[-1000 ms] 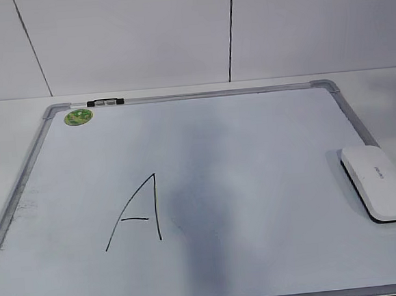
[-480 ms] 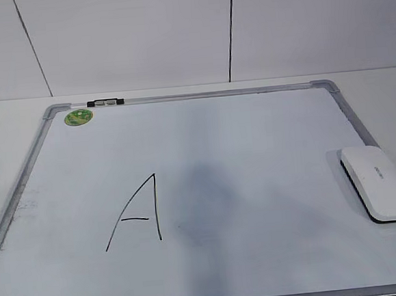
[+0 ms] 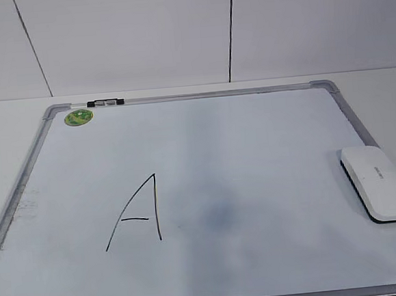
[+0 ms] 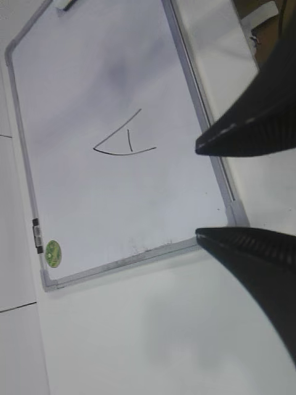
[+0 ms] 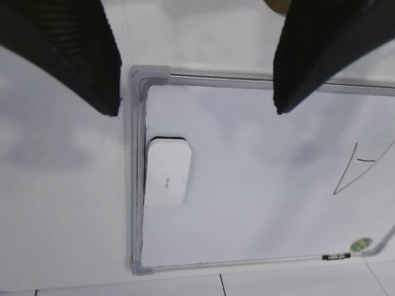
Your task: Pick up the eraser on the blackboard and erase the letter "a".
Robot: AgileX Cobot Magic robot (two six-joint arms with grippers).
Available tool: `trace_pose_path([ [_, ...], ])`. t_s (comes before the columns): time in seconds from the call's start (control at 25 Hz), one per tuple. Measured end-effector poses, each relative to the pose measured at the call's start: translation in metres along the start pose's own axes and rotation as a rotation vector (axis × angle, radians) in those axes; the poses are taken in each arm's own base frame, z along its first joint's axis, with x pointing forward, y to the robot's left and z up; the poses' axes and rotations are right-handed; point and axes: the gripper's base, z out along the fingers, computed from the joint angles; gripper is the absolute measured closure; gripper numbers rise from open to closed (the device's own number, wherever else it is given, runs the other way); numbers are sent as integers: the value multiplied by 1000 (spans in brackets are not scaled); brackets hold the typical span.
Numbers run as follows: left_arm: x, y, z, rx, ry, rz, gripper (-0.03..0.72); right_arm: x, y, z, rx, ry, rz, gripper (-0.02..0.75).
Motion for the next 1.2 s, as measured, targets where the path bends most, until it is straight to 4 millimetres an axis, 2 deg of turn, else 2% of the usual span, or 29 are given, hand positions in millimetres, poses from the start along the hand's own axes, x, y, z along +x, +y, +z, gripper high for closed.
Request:
trace_pose_path([
  [0.2, 26, 8, 18, -58, 55, 11, 402, 18, -3, 21, 25, 78, -22, 158],
  [0.4, 43, 15, 25, -118, 63, 30, 415, 31, -6, 28, 44, 95, -57, 158],
  [0.64, 49, 19, 34, -151, 96, 38, 421, 43, -11, 38, 80, 118, -76, 158],
  [1.2, 44, 21, 47, -154, -8, 47, 438, 43, -12, 50, 89, 55, -120, 160],
])
